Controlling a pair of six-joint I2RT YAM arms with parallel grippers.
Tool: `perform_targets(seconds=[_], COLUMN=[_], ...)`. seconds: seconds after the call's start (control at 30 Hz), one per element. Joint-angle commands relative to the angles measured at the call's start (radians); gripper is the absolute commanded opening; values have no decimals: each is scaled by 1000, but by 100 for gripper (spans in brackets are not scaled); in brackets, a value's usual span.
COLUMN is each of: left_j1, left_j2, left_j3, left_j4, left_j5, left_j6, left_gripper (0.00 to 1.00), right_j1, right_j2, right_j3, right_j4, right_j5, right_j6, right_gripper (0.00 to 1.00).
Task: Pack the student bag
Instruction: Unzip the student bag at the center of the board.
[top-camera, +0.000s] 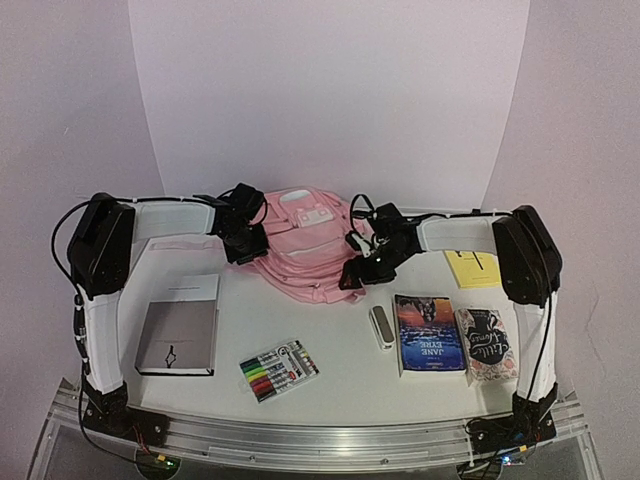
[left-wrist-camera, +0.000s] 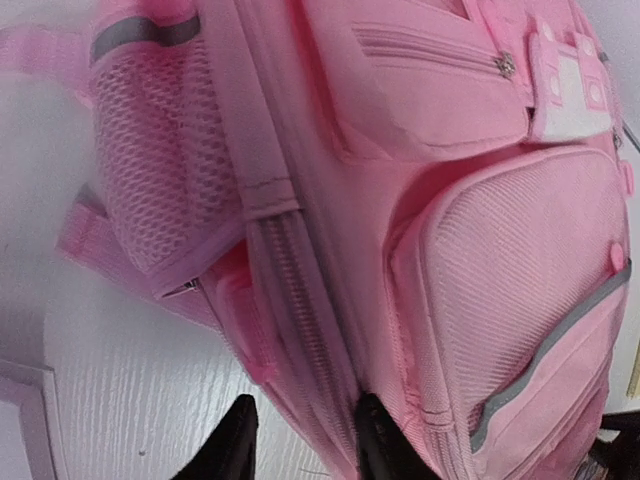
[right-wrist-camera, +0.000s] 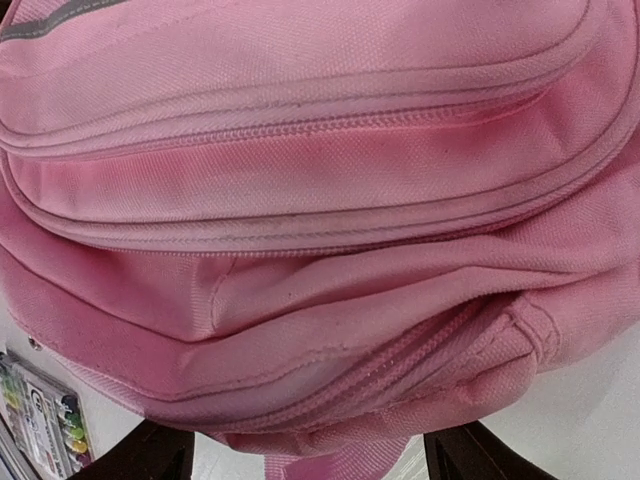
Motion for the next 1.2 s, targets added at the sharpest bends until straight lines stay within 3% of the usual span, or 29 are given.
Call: perform_targets(seconds=[0.0,0.07,0.13,0.3,0.47,0.7,0.93,1.17], left_j1=[-2,-3,-4,-9,-7,-7,-9,-8], left_j2=[-20,-48,-61,-109,-118,-55,2,-27], left_j3=[-71,-108,-120,-151,-113,30,190,164], left_j4=[111,149,167,194,193,43,-133,-104], left_j5=[110,160,195,176,138,123,118,114], left_j6=[-26,-52,-76,-191,-274,-402,-484,-505], left_gripper=[21,7,1,0,0,0,0,0], right_j1=[-27,-31,-38,-72,-68,13,128,182], right_j2=[80,108,129,83,-102,-291,-237,-195], right_j3=[112,153,201,228,35,-185,-192,-190], right_j4=[80,81,81,79,96,234,282,293], right_j5=[38,37,44,20,-60,42,156,228], right_j6=[-87,-101,-126,-134,-84,99,159,207], right_gripper=[78,78,78,79,79,75,73,68])
